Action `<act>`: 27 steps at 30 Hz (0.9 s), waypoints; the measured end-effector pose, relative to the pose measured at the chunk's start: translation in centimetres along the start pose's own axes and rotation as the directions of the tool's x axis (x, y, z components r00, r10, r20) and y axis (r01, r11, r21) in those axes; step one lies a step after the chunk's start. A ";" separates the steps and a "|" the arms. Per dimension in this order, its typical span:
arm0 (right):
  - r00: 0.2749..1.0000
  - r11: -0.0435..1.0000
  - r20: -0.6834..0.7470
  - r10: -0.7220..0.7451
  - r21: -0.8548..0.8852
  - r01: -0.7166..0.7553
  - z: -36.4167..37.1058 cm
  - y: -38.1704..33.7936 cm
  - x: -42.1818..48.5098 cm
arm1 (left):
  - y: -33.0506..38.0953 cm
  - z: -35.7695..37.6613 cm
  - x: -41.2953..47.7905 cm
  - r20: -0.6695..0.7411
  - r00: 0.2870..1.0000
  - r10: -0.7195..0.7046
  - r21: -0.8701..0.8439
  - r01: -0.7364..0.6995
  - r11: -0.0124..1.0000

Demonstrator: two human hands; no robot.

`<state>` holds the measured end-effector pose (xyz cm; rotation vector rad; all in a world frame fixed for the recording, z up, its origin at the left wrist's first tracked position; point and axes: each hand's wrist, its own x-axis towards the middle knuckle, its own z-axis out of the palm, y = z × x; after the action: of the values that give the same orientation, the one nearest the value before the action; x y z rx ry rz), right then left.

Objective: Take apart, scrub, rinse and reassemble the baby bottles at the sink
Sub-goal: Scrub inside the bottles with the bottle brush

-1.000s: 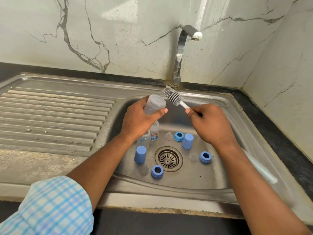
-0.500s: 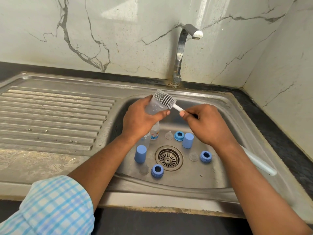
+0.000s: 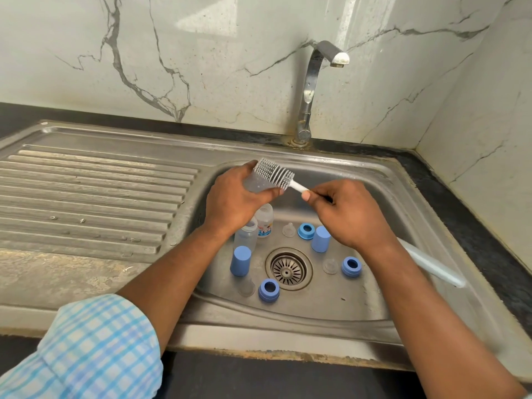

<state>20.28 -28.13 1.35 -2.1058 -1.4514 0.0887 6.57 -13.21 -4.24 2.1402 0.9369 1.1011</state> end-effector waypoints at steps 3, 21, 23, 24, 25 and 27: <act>0.991 0.996 -0.105 0.087 -0.026 -0.090 0.1 0.5 0.4 | 0.7 0.5 -0.6 0.075 0.994 0.076 -0.071 -0.071 0.995; 0.989 0.991 -0.103 0.108 -0.069 -0.115 -0.3 1.7 0.6 | 1.1 0.4 -0.6 0.010 0.991 0.132 -0.037 -0.131 0.991; 0.995 0.996 -0.065 0.079 -0.044 -0.082 -0.4 1.6 0.6 | 1.0 0.1 -0.7 -0.024 0.996 0.083 -0.076 -0.085 0.993; 0.996 0.997 -0.053 0.072 -0.034 -0.074 -0.5 1.5 0.6 | 0.9 0.0 -0.7 -0.032 0.997 0.065 -0.083 -0.068 0.994; 0.996 0.997 -0.049 0.072 -0.022 -0.073 -0.6 1.5 0.5 | 0.9 0.1 -0.6 -0.036 0.998 0.045 -0.090 -0.048 0.995; 0.996 0.998 -0.061 0.058 -0.002 -0.058 -0.7 1.4 0.4 | 0.7 0.0 -0.5 -0.047 0.999 -0.009 -0.110 0.004 0.994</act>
<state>21.85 -28.45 1.39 -2.1356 -1.3559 0.0436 6.66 -14.02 -3.92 2.0293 0.8833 1.1774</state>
